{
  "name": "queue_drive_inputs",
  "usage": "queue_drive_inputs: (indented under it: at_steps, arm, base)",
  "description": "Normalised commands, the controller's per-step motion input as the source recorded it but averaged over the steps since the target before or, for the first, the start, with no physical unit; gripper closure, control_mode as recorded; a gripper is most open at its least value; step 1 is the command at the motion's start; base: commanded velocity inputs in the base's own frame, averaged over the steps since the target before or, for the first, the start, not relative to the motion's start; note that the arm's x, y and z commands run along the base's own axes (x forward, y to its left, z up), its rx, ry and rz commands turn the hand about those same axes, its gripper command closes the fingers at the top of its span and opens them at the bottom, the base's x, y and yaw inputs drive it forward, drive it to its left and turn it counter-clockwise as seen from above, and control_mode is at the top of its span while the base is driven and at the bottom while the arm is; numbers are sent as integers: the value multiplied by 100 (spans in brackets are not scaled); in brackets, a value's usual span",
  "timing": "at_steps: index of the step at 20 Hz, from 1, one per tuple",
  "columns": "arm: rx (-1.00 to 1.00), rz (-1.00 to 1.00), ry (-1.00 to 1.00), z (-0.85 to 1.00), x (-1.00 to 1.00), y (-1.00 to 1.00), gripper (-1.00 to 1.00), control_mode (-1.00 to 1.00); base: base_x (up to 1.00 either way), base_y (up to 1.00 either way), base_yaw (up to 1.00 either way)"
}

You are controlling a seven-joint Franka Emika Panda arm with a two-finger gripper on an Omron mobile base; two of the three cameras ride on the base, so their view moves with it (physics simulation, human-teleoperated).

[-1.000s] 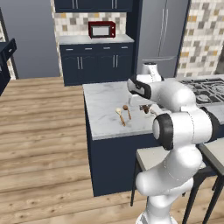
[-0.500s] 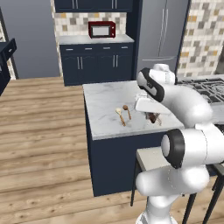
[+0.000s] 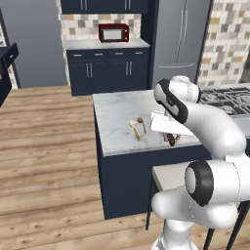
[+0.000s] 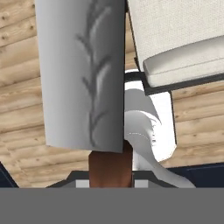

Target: Pick up the metallic utensils from the counter and place them in the open drawer. Make sure not to pick up any wooden utensils.

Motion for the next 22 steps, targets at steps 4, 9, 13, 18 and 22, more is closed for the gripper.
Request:
queue_drive_inputs:
  at_steps: [4,9,13,18,22]
  arm:
    - [-1,0,5,0,-1,15,100,-100]
    - [0,0,0,0,0,1,100,-100]
    - [0,0,1,-2,0,14,100,-100]
    - [0,0,2,-16,0,47,100,-100]
    - [0,0,0,-14,0,59,100,-100]
  base:
    - [0,0,0]
    - [0,0,0]
    - [0,0,0]
    - [0,0,0]
    - [0,0,0]
